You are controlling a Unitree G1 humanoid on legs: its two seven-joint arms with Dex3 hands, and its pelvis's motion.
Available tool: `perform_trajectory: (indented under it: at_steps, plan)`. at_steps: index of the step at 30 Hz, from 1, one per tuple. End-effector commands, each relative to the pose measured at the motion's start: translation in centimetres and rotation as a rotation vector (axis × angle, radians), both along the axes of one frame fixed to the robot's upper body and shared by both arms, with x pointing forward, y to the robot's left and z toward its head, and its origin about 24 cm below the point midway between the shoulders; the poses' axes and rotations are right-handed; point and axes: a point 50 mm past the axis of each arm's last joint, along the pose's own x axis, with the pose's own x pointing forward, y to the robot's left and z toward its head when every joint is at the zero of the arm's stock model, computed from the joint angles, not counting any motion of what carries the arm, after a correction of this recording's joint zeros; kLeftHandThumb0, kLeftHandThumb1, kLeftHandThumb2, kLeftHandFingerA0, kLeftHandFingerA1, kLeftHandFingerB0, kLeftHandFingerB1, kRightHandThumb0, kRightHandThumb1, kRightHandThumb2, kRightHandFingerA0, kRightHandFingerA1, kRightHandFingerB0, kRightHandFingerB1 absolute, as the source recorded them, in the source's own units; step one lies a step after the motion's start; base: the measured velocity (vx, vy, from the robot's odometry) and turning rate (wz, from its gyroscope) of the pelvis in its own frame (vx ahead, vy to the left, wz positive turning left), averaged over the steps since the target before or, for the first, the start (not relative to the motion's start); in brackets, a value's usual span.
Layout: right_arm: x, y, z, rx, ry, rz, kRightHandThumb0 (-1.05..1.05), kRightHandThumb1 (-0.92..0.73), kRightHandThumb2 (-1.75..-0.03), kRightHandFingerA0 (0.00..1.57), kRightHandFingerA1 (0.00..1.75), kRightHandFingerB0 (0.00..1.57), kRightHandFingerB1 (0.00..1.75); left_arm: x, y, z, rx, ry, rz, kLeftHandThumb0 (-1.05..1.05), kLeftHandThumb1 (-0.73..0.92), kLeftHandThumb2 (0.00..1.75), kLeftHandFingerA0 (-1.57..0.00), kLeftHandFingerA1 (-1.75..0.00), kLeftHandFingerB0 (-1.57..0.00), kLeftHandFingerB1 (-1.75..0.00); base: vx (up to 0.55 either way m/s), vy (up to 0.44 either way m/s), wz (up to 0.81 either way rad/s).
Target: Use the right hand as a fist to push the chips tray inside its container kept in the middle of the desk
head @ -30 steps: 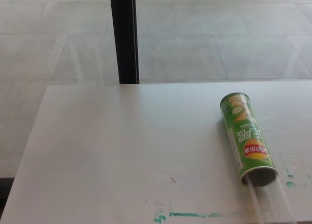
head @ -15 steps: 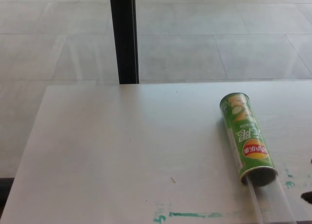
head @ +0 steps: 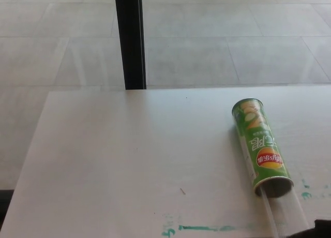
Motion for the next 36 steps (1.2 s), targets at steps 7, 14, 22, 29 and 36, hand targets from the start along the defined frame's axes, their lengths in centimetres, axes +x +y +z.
perform_trajectory:
  at_steps: [7, 14, 22, 29, 36]
  plan:
    - [0.1, 0.3, -0.9, -0.371, -0.037, 0.109, -0.54, -0.77, -0.63, 0.80, 0.66, 0.62, 0.48, 0.1, 0.7, 0.8, 0.032, -0.015, 0.008, -0.61, 0.74, 0.62, -0.54, -0.60, -0.46, -0.42, 0.00, 0.000, 0.00]
    - [1.1, 0.3, -2.1, -0.608, -0.111, 0.128, -0.58, -0.77, -0.64, 0.86, 0.73, 0.62, 0.51, 0.3, 0.8, 0.9, 0.029, -0.032, 0.024, -0.59, 0.74, 0.62, -0.53, -0.59, -0.46, -0.42, 0.00, 0.000, 0.00]
    - [1.8, 0.2, -2.3, -0.828, -0.118, 0.067, -0.58, -0.80, -0.63, 0.79, 0.66, 0.58, 0.47, 0.2, 0.7, 0.9, 0.022, -0.033, 0.025, -0.60, 0.73, 0.62, -0.52, -0.58, -0.45, -0.42, 0.00, 0.000, 0.00]
    - [2.4, -0.2, -3.3, -0.896, -0.124, 0.032, -0.57, -0.78, -0.63, 0.80, 0.69, 0.57, 0.48, 0.3, 0.8, 1.0, 0.029, -0.038, 0.015, -0.60, 0.73, 0.62, -0.53, -0.57, -0.45, -0.41, 0.00, 0.000, 0.00]
    - [2.7, -0.2, -4.9, -0.943, -0.107, 0.033, -0.61, -0.79, -0.63, 0.81, 0.74, 0.59, 0.48, 0.5, 0.8, 1.0, 0.026, -0.046, 0.029, -0.61, 0.72, 0.61, -0.53, -0.58, -0.47, -0.42, 0.00, 0.000, 0.00]
